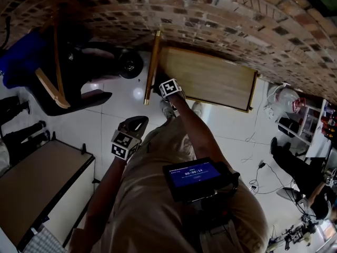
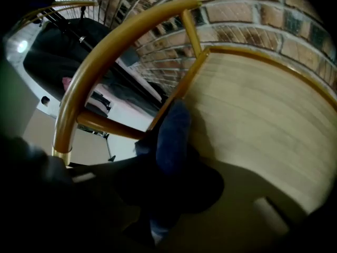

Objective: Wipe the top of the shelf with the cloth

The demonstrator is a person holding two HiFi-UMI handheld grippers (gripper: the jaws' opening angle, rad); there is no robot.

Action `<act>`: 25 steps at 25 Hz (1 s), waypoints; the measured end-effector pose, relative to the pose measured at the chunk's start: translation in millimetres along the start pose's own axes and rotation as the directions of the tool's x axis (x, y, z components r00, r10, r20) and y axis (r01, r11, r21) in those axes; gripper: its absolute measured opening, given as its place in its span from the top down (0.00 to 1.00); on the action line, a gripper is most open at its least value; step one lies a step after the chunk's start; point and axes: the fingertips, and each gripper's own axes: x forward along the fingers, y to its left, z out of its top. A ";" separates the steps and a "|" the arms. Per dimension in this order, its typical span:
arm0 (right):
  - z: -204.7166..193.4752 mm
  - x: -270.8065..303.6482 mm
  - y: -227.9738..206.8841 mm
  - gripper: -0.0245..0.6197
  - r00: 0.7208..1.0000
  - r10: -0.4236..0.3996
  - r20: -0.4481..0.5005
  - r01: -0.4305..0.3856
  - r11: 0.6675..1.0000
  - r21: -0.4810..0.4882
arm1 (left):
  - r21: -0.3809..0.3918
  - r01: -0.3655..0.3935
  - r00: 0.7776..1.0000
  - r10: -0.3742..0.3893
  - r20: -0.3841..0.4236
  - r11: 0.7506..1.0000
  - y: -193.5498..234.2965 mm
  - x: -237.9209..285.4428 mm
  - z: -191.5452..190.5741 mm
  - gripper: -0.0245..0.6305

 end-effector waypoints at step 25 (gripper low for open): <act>-215.4 -174.3 -308.6 0.82 0.963 -0.270 -0.017 0.259 0.901 0.347 | 0.110 0.135 0.990 -0.131 -0.050 0.985 -161.0 125.8 88.7 0.96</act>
